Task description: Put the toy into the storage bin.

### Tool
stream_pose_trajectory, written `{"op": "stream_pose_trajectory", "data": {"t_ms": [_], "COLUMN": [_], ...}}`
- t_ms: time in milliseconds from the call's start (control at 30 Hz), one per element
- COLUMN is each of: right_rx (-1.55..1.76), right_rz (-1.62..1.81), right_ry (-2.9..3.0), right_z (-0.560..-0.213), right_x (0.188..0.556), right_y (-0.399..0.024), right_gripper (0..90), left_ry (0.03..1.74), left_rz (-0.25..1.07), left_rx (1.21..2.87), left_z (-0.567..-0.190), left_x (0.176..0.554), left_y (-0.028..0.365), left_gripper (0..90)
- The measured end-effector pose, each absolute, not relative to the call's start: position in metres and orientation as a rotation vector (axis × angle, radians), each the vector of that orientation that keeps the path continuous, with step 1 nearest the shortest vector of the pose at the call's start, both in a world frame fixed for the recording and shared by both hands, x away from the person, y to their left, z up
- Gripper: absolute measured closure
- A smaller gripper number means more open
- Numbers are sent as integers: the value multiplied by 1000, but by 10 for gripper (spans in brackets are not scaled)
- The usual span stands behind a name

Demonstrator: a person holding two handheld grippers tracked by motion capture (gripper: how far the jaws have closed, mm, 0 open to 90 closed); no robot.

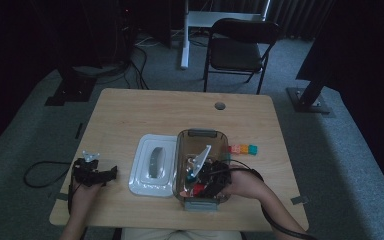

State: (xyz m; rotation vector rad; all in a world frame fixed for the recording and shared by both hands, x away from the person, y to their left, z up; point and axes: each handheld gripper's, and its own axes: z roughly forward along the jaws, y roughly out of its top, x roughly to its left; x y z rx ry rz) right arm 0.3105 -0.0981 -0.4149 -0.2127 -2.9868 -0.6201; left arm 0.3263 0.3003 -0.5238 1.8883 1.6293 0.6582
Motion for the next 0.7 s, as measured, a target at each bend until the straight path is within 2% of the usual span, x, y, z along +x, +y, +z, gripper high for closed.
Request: {"op": "stream_pose_trajectory", "data": {"t_ms": [433,700], "right_rx": [-246,-412], "right_rz": [-632,-822], "right_ry": [-2991,-2965], "right_z": [-414,-394], "right_x": [312,314], "right_y": [-101,-129], "right_gripper": [529,517], "left_ry": [1629,1629], "left_rz": [658,658], "left_rx": [1888,1888], "left_z": [-524,-524], "left_x": [326,326], "left_y": [300,300], "left_gripper": [20,20]}}
